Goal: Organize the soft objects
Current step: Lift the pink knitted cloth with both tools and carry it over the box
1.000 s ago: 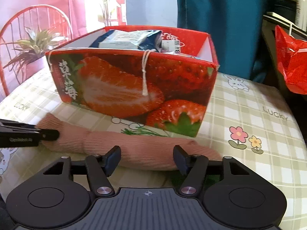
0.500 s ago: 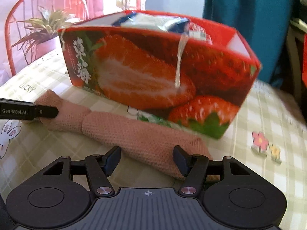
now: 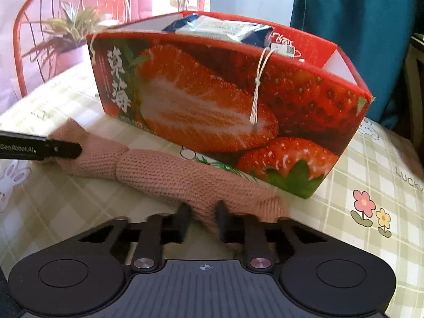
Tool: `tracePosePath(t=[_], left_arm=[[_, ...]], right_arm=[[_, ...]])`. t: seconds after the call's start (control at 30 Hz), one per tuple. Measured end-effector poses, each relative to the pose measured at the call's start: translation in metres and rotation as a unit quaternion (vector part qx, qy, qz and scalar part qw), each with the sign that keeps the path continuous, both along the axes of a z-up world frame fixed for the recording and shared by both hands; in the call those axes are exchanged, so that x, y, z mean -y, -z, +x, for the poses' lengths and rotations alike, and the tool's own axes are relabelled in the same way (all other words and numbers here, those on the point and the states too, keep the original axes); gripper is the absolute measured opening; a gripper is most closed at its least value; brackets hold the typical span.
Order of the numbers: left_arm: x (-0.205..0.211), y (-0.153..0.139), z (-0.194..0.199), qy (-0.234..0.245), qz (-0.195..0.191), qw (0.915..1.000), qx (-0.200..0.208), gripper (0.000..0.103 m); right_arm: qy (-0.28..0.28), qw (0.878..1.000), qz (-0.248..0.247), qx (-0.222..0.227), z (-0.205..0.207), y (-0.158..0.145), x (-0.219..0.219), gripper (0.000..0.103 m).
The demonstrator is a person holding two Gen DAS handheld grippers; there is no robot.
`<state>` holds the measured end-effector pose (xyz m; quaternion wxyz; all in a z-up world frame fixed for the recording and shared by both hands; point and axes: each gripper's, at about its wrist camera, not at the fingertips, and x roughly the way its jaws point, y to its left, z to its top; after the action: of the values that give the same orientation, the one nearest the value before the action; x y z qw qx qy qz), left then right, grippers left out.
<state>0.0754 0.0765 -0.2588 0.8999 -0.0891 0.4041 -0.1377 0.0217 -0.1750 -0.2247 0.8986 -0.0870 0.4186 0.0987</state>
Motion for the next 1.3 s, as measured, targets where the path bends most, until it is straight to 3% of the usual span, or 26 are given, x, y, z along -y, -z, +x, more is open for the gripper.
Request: tracePosePath(t=[0.13, 0.37, 0.53, 0.63, 0.9, 1.03, 1.2, 1.3], left_arm=[[-0.007, -0.016, -0.005, 0.000, -0.009, 0.9998, 0.019, 0.020], [-0.022, -0.067, -0.023, -0.001, -0.024, 0.9952, 0.095, 0.020], [-0.016, -0.116, -0.029, 0.018, -0.011, 0.9845, 0.174, 0.020], [-0.011, -0.144, -0.026, 0.029, -0.013, 0.9764, 0.214, 0.020], [0.019, -0.187, 0.003, 0.056, -0.033, 0.9626, 0.263, 0.020], [0.034, -0.189, 0.025, 0.068, -0.047, 0.9601, 0.267, 0.020], [0.046, -0.172, 0.094, 0.070, -0.109, 0.9692, 0.209, 0.020], [0.068, -0.157, 0.122, 0.075, -0.080, 0.9747, 0.195, 0.020]], right_arm=[[-0.010, 1.000, 0.013, 0.022, -0.004, -0.011, -0.001, 0.011], [-0.023, 0.994, 0.075, 0.082, -0.015, -0.049, 0.005, 0.011], [-0.025, 0.985, 0.127, 0.113, -0.013, -0.077, 0.011, 0.011], [-0.035, 0.981, 0.134, 0.136, -0.009, -0.095, 0.011, 0.010], [-0.004, 0.960, 0.216, 0.177, 0.021, -0.135, 0.038, 0.010], [0.024, 0.951, 0.243, 0.191, 0.046, -0.144, 0.056, 0.010], [0.067, 0.942, 0.259, 0.202, 0.081, -0.140, 0.076, 0.010], [0.101, 0.936, 0.274, 0.195, 0.105, -0.127, 0.088, 0.009]])
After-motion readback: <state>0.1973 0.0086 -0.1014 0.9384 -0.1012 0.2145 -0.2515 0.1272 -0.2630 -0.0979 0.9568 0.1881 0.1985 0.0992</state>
